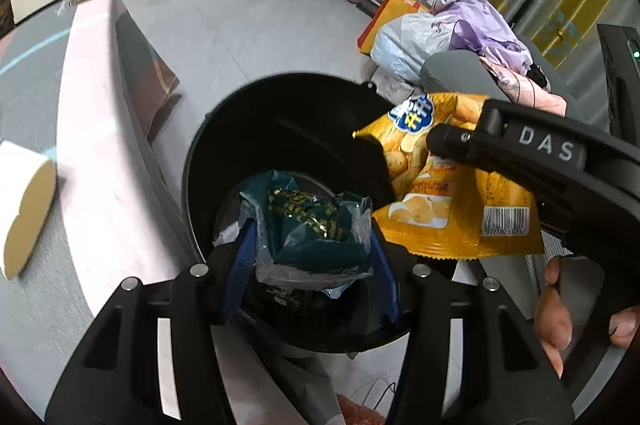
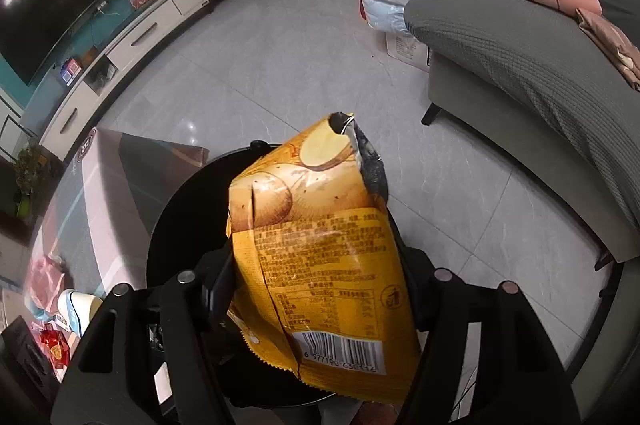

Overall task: Collect trash
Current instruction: 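Carry both bags to the black bin and open both grippers over it, then move both tools back from the bin toward the table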

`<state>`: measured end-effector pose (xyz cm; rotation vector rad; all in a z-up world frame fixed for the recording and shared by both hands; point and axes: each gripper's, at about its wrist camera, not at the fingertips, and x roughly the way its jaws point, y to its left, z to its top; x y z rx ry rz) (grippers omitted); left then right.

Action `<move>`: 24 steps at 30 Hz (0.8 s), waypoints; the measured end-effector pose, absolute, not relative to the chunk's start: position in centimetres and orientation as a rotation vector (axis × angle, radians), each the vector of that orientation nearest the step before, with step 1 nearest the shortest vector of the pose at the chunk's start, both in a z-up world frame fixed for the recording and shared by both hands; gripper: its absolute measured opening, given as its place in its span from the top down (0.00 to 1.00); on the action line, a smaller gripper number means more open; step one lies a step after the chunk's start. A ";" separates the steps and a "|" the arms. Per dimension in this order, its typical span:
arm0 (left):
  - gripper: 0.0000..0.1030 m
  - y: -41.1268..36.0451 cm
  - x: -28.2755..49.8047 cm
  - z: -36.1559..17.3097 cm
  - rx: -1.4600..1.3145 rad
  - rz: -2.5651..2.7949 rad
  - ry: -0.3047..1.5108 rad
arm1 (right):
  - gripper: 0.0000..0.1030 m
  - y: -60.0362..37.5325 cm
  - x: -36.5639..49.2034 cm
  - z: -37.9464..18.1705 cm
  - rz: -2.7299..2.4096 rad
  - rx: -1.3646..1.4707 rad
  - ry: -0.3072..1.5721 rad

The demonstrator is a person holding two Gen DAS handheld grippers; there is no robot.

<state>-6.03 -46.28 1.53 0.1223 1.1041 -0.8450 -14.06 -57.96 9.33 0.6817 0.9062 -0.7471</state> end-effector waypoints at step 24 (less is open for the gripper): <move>0.11 -44.0 -5.0 3.3 0.056 -0.819 1.050 | 0.11 -57.1 -13.7 10.3 -0.771 0.631 0.888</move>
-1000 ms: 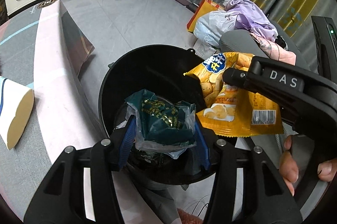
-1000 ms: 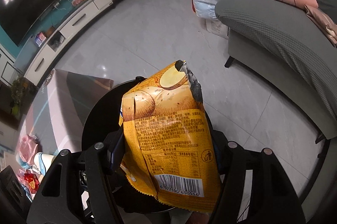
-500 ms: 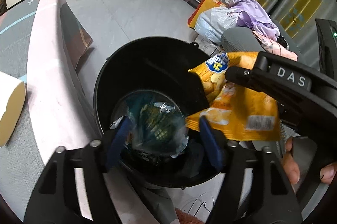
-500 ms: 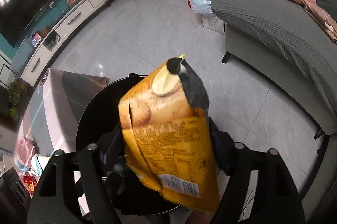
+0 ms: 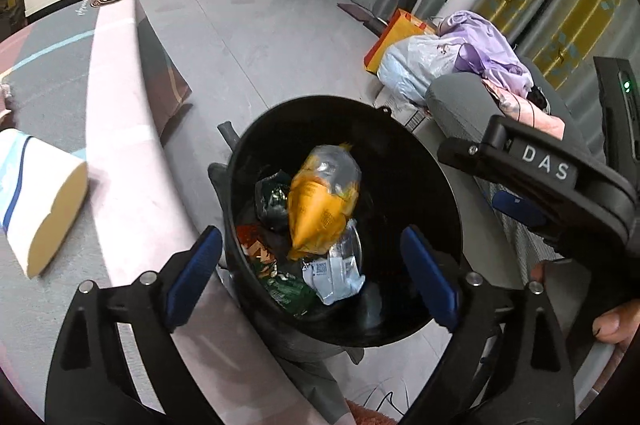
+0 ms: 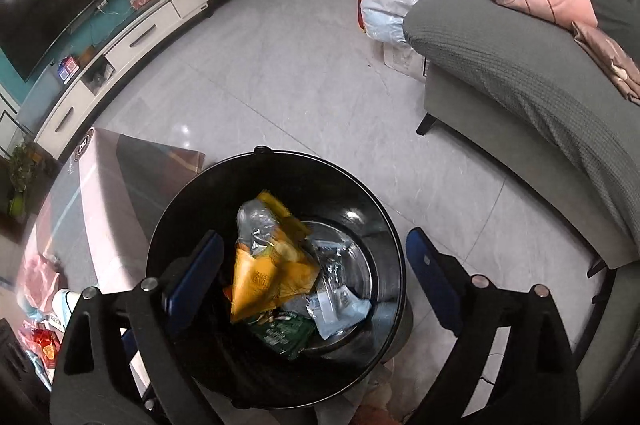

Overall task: Collect trash
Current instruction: 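Move both tools back from the bin toward the table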

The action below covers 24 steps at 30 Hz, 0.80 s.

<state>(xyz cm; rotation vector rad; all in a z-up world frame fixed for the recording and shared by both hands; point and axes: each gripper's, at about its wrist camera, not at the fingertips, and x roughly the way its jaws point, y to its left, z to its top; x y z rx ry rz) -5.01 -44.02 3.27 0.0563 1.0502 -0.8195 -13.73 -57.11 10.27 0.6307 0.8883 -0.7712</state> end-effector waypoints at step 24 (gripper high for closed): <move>0.03 -35.3 -4.9 9.0 -0.047 -0.629 0.959 | 0.03 -55.9 -13.4 12.9 -0.628 0.691 0.740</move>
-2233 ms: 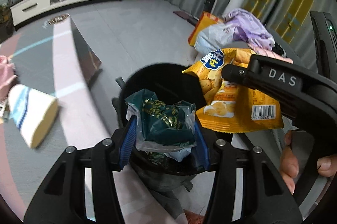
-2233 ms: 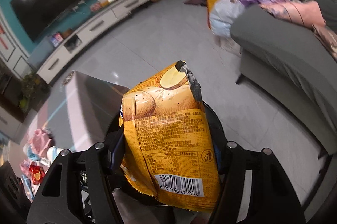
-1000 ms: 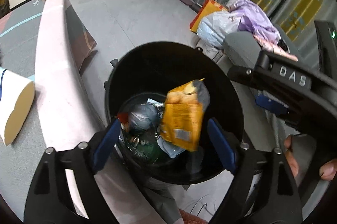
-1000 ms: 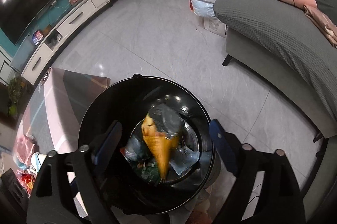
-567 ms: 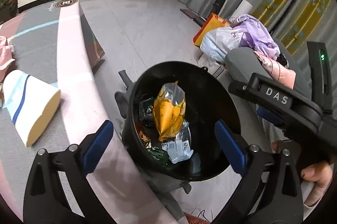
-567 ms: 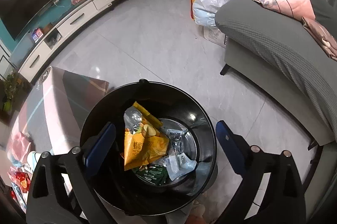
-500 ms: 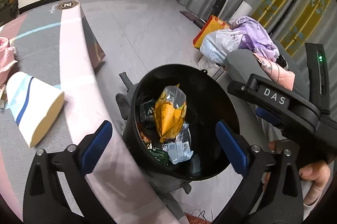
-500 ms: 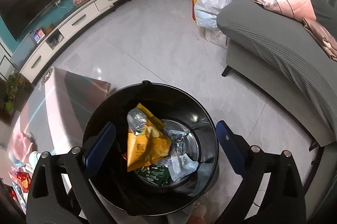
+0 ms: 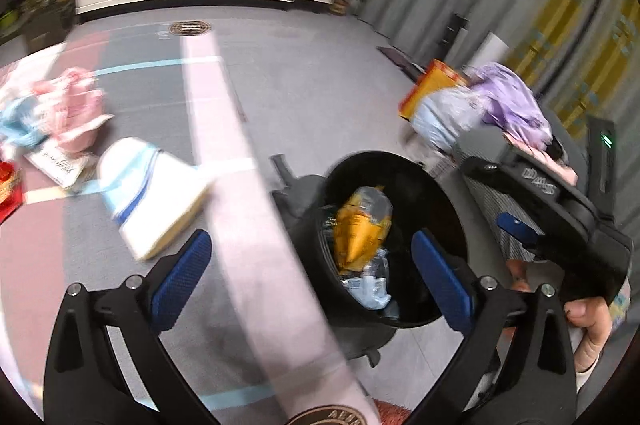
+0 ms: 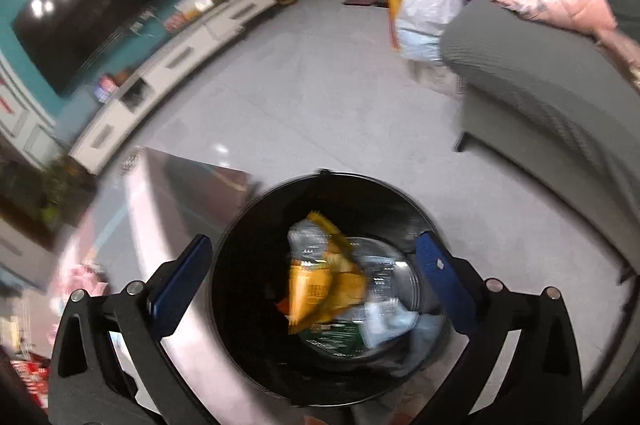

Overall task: Collect trash
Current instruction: 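Move both tools back from the bin toward the table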

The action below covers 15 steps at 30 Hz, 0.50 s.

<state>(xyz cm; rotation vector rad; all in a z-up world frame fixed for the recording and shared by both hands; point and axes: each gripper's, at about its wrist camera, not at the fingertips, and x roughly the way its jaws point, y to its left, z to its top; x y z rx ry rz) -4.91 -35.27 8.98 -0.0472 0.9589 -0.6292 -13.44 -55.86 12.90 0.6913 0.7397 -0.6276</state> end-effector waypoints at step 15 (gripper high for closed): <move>0.03 -13.0 -6.5 16.6 -0.221 -0.245 0.802 | 0.03 -55.1 -13.1 13.1 -0.641 0.720 0.672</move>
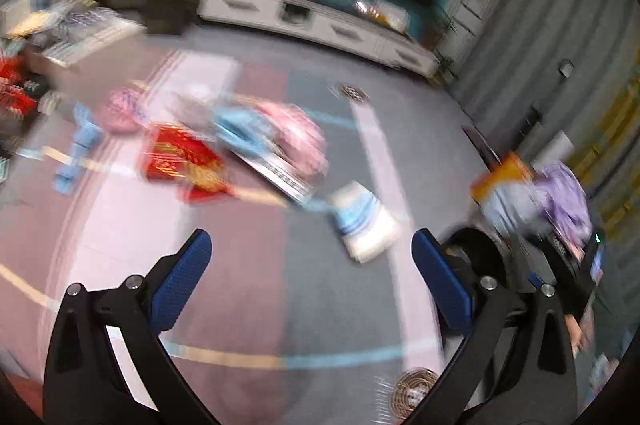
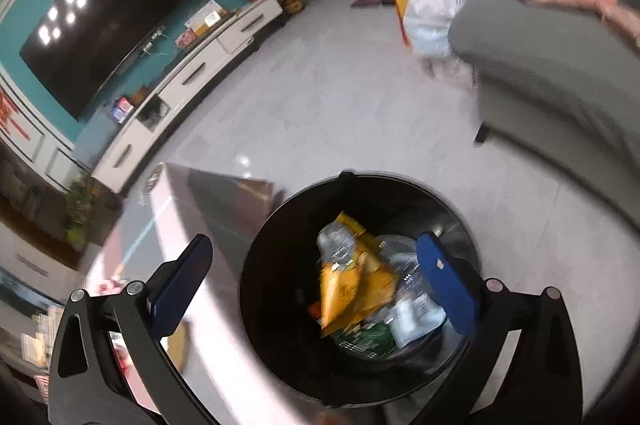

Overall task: Collect trash
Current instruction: 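Move both tools back from the bin toward the table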

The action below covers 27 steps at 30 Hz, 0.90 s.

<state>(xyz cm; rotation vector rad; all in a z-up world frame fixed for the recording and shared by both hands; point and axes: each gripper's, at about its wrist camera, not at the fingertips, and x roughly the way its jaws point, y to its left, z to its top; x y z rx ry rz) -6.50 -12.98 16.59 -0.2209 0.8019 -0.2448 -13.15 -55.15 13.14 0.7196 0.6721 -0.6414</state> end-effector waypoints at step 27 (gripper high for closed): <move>0.03 7.4 4.9 14.1 -0.218 0.074 0.858 | 0.09 -30.1 3.9 22.8 -0.172 0.354 0.864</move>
